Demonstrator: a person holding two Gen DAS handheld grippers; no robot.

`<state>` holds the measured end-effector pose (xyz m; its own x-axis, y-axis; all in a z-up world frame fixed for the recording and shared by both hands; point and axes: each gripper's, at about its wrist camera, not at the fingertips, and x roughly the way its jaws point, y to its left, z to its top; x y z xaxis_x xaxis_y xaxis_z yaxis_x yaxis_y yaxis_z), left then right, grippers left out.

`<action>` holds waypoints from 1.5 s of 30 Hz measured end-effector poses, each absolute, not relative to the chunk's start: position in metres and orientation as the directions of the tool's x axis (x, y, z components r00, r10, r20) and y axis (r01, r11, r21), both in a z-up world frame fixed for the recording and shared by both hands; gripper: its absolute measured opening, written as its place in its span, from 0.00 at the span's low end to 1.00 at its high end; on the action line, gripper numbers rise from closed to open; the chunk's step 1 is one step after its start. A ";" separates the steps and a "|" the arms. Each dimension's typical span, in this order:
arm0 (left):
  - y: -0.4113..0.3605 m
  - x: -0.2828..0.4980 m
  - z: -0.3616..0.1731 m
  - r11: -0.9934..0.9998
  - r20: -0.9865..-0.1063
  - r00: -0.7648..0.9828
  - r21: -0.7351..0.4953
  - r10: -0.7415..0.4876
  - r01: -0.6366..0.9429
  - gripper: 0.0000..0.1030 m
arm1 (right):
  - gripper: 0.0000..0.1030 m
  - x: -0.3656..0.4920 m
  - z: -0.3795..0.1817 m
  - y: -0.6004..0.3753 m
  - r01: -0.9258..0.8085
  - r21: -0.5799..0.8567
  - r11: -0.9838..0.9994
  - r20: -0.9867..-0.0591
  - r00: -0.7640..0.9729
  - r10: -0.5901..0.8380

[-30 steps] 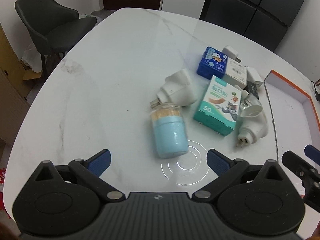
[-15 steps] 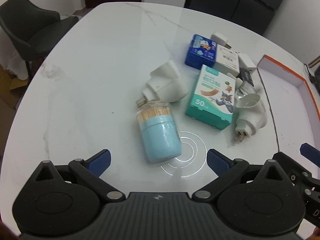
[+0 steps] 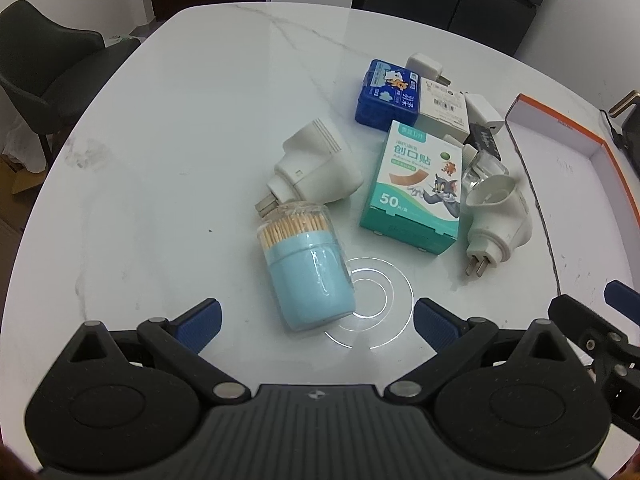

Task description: Organize rigid objects

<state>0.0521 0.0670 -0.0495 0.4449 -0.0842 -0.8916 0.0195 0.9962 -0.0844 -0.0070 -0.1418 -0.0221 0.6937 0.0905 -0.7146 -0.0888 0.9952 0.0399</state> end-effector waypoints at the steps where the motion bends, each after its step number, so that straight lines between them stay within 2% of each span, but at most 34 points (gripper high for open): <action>1: 0.067 0.053 -0.050 0.996 -0.892 0.445 -0.082 -0.083 0.021 1.00 | 0.89 -0.003 -0.022 -0.145 -0.087 0.040 0.995 -0.714 0.694 0.089; 3: 0.067 0.053 -0.050 0.996 -0.892 0.444 -0.083 -0.085 0.024 1.00 | 0.89 -0.008 -0.020 -0.176 -0.113 0.043 0.993 -0.708 0.697 0.110; 5: 0.067 0.054 -0.050 0.996 -0.891 0.446 -0.082 -0.086 0.028 1.00 | 0.89 -0.026 -0.029 -0.149 -0.109 0.041 0.993 -0.698 0.708 0.107; 15: 0.069 0.056 -0.051 0.996 -0.892 0.443 -0.079 -0.089 0.040 1.00 | 0.89 0.004 -0.049 -0.087 -0.078 0.053 0.996 -0.675 0.732 0.093; 45: 0.070 0.060 -0.061 0.997 -0.896 0.438 -0.062 -0.075 0.044 1.00 | 0.89 -0.016 -0.037 -0.096 -0.053 0.053 0.997 -0.686 0.723 0.075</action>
<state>0.0601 0.0704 -0.0614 0.4384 -0.0750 -0.8956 0.0437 0.9971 -0.0621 -0.0158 -0.0961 -0.0370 0.7232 0.0753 -0.6865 -0.0531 0.9972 0.0534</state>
